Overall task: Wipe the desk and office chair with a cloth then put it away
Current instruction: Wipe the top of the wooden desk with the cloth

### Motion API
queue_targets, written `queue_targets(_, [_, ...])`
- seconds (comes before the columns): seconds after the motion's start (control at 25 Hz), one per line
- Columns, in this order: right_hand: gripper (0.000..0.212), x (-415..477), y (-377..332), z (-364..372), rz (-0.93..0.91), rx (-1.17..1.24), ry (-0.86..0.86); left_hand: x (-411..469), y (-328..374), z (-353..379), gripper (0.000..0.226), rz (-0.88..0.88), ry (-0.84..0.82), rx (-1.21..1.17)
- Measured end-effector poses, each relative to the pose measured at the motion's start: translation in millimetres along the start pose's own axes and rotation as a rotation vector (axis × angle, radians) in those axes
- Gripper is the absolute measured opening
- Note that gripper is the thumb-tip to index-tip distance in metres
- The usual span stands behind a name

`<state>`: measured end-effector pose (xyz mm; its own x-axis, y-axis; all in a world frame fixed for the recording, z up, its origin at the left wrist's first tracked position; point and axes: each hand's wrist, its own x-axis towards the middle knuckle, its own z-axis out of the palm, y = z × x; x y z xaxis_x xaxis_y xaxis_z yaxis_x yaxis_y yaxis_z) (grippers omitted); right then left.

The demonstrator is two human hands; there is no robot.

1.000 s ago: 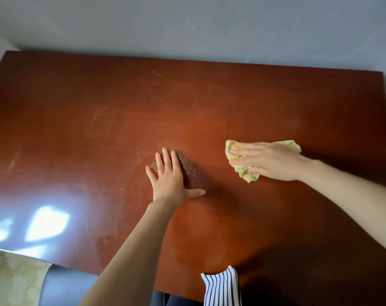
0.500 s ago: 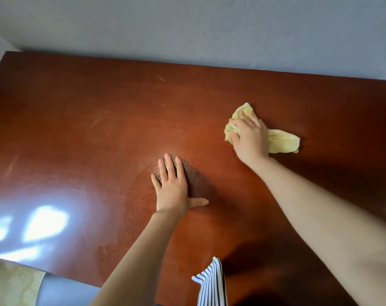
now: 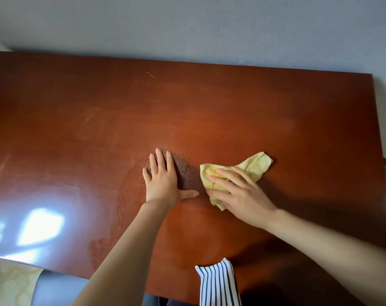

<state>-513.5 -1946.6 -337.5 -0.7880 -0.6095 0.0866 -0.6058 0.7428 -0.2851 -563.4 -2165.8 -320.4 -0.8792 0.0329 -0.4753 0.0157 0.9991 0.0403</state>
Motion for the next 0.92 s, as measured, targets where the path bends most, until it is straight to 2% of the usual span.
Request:
queue_targets(0.16, [0.035, -25, 33, -18, -0.001, -0.071, -0.04, 5, 2, -1, 0.137, 0.021, 0.043, -0.024])
queue_targets(0.28, [0.043, -14, 78, -37, 0.193, -0.075, -0.022, 19, 8, -8, 0.138, 0.013, 0.045, -0.024])
queue_targets(0.52, [0.036, 44, 164, -52, 0.57, -0.007, 0.081, 39, 17, -15, 0.146, -0.034, -0.052, -0.02])
queue_targets(0.64, [0.035, 92, 182, -45, 0.701, 0.033, 0.194, 42, 19, -15, 0.147, -0.037, -0.058, -0.015])
queue_targets(0.72, [0.038, 124, 182, -38, 0.764, 0.042, 0.195, 43, 21, -16, 0.148, -0.046, -0.063, 0.017])
queue_targets(0.8, [0.04, 148, 174, -32, 0.749, 0.047, 0.131, 44, 21, -16, 0.148, -0.051, -0.068, 0.039])
queue_targets(0.92, [0.04, 164, 149, -25, 0.53, 0.064, 0.031, 44, 21, -17, 0.147, -0.048, -0.074, 0.047])
